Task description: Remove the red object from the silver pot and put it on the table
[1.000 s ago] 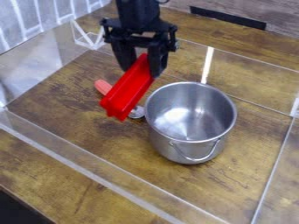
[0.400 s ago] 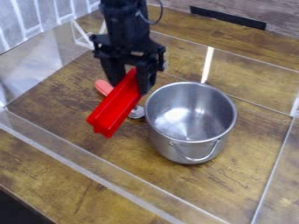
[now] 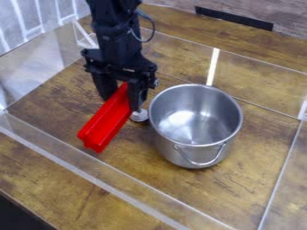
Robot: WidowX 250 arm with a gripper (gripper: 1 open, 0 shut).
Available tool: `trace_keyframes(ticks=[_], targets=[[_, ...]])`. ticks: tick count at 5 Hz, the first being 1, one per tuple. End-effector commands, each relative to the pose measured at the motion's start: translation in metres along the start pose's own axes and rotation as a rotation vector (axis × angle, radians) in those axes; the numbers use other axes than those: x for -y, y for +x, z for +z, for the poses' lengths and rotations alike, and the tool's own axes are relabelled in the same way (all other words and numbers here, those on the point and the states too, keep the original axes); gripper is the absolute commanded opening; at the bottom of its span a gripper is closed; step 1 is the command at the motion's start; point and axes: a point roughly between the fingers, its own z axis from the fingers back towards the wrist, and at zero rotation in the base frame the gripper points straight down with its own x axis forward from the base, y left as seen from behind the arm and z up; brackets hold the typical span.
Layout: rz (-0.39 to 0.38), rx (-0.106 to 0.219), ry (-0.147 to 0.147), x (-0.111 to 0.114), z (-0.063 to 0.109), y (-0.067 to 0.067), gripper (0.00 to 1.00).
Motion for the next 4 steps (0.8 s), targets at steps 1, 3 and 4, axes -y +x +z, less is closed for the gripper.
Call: trace_keyframes(ticks=[1,3,4], targets=[[0.000,0.065,0.017,-0.011,0.012,0.001,1.00],[0.013,0.044,0.022,-0.019,-0.014,-0.004,1.00],[0.015,0.041,0.016,-0.019,-0.029,-0.002,1.00]])
